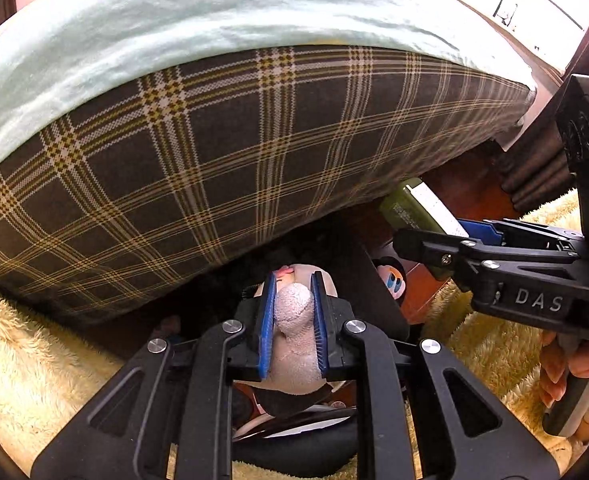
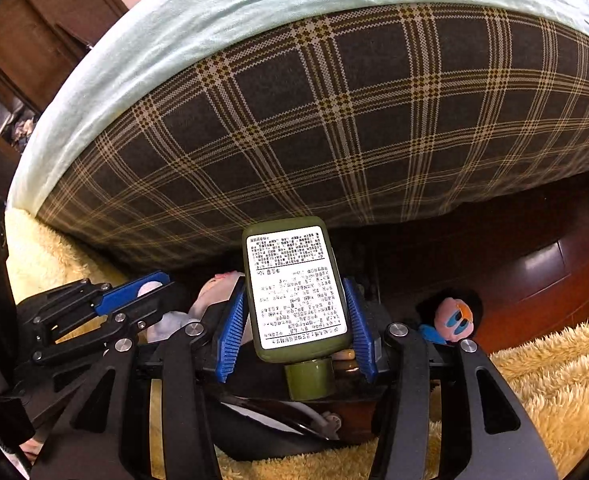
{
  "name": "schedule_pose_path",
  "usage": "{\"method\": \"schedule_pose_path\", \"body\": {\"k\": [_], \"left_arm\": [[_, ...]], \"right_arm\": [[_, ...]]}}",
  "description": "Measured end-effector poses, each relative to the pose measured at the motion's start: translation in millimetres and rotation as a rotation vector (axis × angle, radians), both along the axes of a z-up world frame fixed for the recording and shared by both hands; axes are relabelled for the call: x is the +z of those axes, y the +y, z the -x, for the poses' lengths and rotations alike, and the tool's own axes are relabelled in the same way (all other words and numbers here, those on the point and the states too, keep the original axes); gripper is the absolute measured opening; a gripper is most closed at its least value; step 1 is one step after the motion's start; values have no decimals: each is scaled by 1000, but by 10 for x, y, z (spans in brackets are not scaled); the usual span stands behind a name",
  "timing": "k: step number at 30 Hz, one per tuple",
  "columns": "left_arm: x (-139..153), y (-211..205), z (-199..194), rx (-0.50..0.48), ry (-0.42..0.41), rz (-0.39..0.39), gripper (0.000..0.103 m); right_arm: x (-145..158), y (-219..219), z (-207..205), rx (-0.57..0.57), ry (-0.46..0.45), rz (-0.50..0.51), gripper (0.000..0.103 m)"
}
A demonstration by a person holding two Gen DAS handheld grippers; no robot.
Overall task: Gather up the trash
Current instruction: 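Open the left gripper over the bin while the right gripper releases the bottle, then raise both open grippers back over the bed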
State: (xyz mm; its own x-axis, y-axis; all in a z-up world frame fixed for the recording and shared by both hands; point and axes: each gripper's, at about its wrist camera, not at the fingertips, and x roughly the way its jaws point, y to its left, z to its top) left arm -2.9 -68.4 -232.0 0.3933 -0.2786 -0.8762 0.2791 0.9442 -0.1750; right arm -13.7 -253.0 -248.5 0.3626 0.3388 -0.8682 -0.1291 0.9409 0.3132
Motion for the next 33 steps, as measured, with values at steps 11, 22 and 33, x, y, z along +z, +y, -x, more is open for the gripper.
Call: {"method": "schedule_pose_path", "body": {"k": [11,22,33], "left_arm": [[191,194,103,23,-65,-31,49],[664,337,91,46,-167,-39,86],[1497,533,-98,92,-346,-24,95]], "right_arm": [[100,-147,-86,-50,-14,-18,70],[635,-391,-119,-67,-109,-45,84],[1551,-359,-430,-41,-313,7,88]]}}
